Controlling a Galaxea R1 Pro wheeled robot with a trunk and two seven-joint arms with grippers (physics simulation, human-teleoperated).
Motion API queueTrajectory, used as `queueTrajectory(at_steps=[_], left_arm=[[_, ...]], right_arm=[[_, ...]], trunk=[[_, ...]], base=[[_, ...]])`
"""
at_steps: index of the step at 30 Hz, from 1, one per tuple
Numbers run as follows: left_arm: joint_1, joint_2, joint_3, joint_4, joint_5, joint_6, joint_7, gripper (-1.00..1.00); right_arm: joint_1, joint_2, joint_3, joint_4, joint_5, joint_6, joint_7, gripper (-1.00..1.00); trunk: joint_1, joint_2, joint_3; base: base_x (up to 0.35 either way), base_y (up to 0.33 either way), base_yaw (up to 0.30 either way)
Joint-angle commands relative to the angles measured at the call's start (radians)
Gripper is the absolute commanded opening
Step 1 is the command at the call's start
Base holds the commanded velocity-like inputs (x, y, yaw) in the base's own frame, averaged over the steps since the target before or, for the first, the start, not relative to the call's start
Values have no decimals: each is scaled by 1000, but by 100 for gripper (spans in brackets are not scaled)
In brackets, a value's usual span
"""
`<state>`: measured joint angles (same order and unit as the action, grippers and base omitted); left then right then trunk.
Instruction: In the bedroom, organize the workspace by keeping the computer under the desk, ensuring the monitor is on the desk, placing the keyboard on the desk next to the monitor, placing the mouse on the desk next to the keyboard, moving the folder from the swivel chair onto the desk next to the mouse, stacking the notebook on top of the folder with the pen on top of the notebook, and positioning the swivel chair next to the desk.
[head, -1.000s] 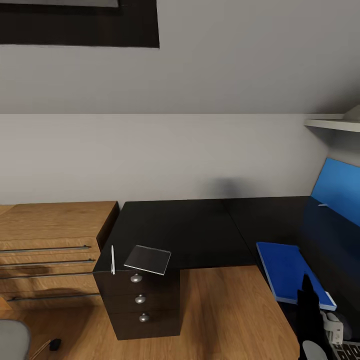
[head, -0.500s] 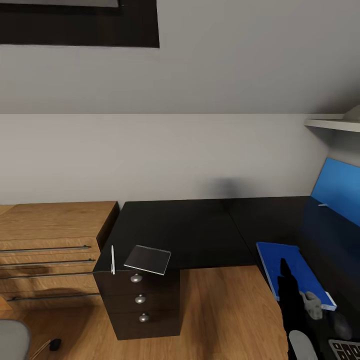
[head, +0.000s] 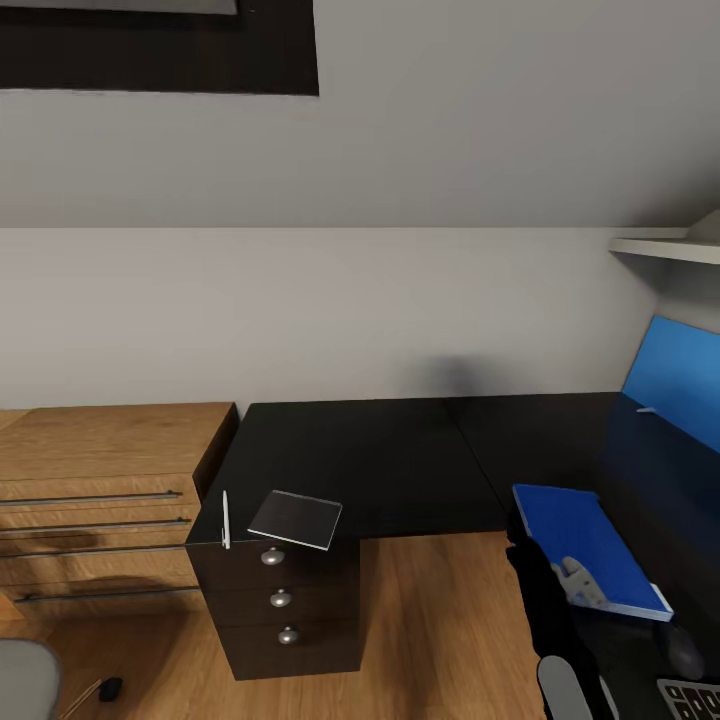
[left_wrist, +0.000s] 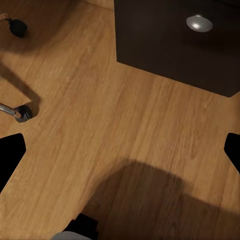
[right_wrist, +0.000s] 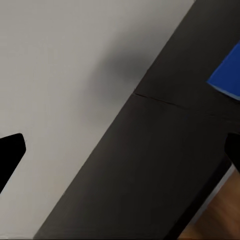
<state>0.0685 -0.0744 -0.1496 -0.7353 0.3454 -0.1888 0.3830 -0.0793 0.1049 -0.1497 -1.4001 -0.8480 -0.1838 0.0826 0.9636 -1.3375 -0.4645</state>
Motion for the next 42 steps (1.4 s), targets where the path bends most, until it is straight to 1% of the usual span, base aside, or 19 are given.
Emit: queueTrajectory(at_steps=[1,4,8,9,10,14,15,18,19,24,25,28,29,32,33,36,40,41,42], left_arm=[[0,1,-5,-1,11,-5,5,100],[0,1,-5,-1,11,-5,5,100],[0,2,-5,-1,11,-5,5,100],[0,2,-5,-1,11,-5,5,100],[0,2,-5,-1,11,-5,5,100],[0,2,-4,-1,11,-6,5,100],[0,2,-4,-1,11,-6,5,100],[0,2,-4,-1,11,-6,5,100],[0,2,-3,-1,11,-6,5,100],[0,2,-3,-1,11,-6,5,100],[0,3,-2,-1,11,-6,5,100],[0,3,-2,-1,12,-5,5,100],[0,3,-2,-1,12,-5,5,100],[0,4,-2,-1,12,-5,5,100],[0,4,-2,-1,12,-5,6,100],[0,4,-1,0,12,-5,6,100],[0,3,-1,0,12,-5,6,100],[0,3,-1,0,12,-5,7,100],[0,3,-1,0,12,-5,7,100]], right_arm=[[-1,1,4,1,-9,-1,8,100],[0,1,31,1,2,-1,6,100],[0,1,88,2,47,-2,3,100],[0,1,100,3,60,-2,1,100],[0,1,123,4,92,-2,-4,100],[0,2,165,7,161,-1,-32,100],[0,2,189,7,194,0,-58,100],[0,1,231,8,239,0,-114,100],[0,0,262,8,267,0,-162,100],[0,-2,350,9,338,1,-302,100],[0,-3,391,12,372,1,-360,100],[0,-3,456,30,425,1,-446,100],[0,-3,497,50,461,0,-499,100],[0,-4,547,84,518,-1,-570,100],[0,-4,571,107,555,-1,-609,100],[0,-5,596,167,615,-3,-659,100],[0,-5,602,296,640,-6,-677,100],[-1,-4,602,340,644,-8,-679,100],[-2,-3,601,425,649,-15,-683,100]], trunk=[[0,-1,-1],[0,-1,-1],[0,-1,-1],[0,-1,-1],[0,-1,-1],[0,-1,-1],[0,-1,-1],[0,-1,-1],[0,-1,-1],[0,-1,-1],[0,-1,-1],[0,-1,-1],[0,-1,-1],[0,-1,-1],[0,-1,-1],[0,-1,-1],[0,-1,-1],[0,-1,-1],[0,-1,-1]], base=[[0,0,0],[0,0,0],[0,0,0],[0,0,0],[0,0,0],[0,0,0],[0,0,0],[0,0,0],[0,0,0],[0,0,0],[0,0,0],[0,0,0],[0,0,0],[0,0,0],[0,0,0],[0,0,0],[0,0,0],[0,0,0],[0,0,0]])
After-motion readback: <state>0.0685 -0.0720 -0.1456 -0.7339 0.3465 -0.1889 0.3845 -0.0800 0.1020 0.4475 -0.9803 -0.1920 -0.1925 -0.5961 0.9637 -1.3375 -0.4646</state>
